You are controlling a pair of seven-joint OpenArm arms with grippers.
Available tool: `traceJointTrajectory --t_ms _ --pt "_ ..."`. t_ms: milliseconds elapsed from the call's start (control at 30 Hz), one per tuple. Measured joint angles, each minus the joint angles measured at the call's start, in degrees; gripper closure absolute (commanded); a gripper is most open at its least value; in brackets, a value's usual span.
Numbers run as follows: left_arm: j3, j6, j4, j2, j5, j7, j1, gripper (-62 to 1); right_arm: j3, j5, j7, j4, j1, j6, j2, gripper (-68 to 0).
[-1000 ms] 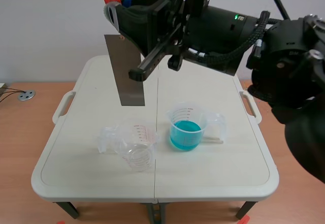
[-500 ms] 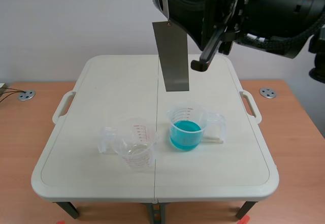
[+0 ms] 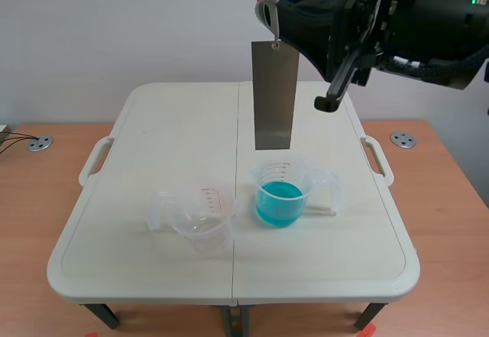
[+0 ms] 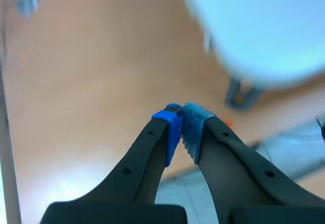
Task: Hold the metal plate by the orange handle, dip it into the blue solution, take it out and point at it, then put the plate back in the beaker on the left.
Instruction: 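Move the plate over the blue solution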
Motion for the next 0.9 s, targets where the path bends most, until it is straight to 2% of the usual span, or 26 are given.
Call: traceJointTrajectory --t_ms 100,167,233,567,800,900 --pt "0.1 -0.2 3.8 -0.1 0.0 -2.2 -0.2 -2.7 0.0 0.0 0.7 -1.0 0.3 0.0 0.0 -1.3" --pt "0.1 -1.4 6.3 -0.1 0.0 -4.0 -0.1 -2.7 0.0 0.0 1.5 -1.0 0.3 0.0 0.2 -1.3" --pt "0.2 -4.7 8.2 -0.1 0.0 -4.7 -0.6 -2.7 0.0 0.0 2.3 -1.0 0.4 0.0 0.8 -1.3" --pt "6.4 -12.2 11.1 0.3 0.1 -4.4 -11.0 -2.7 1.0 0.0 2.3 -1.0 0.4 0.0 1.2 -1.3" --pt "13.5 -17.2 11.1 4.1 0.3 -0.3 -19.7 -2.7 1.4 0.0 2.3 -1.0 0.4 0.0 1.2 -1.3" --pt "16.6 -17.9 11.1 6.8 2.7 1.0 -22.9 -2.7 1.4 0.0 2.3 -1.0 0.4 0.0 1.2 -1.3"
